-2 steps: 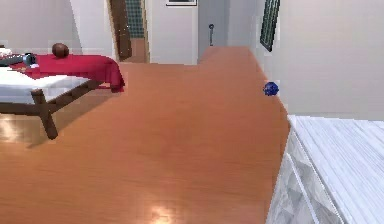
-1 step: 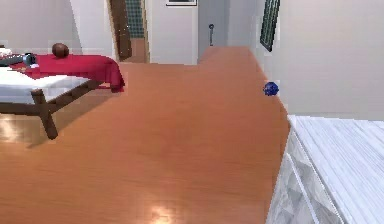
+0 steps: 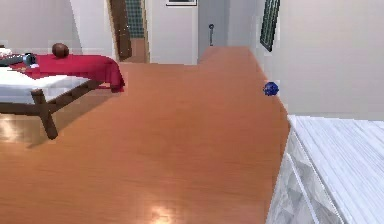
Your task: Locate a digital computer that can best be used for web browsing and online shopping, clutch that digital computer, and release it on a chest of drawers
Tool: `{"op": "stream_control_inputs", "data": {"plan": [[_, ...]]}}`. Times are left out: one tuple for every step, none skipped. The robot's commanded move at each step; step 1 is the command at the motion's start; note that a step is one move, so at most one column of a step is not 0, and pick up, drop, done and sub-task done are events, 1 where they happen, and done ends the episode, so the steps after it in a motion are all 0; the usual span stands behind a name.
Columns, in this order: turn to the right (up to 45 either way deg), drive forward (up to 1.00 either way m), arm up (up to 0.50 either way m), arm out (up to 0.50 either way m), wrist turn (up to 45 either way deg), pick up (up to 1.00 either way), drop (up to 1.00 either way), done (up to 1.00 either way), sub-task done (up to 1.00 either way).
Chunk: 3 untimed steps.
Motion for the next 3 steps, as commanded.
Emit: {"op": "stream_control_inputs", "data": {"plan": [[0.0,0.00,0.00,0.00,0.0,0.00,1.00,0.00,0.00],[0.0,0.00,0.00,-0.10,0.0,0.00,0.00,0.00,0.00],[0.0,0.00,0.00,0.00,0.0,0.00,0.00,1.00,0.00]]}}
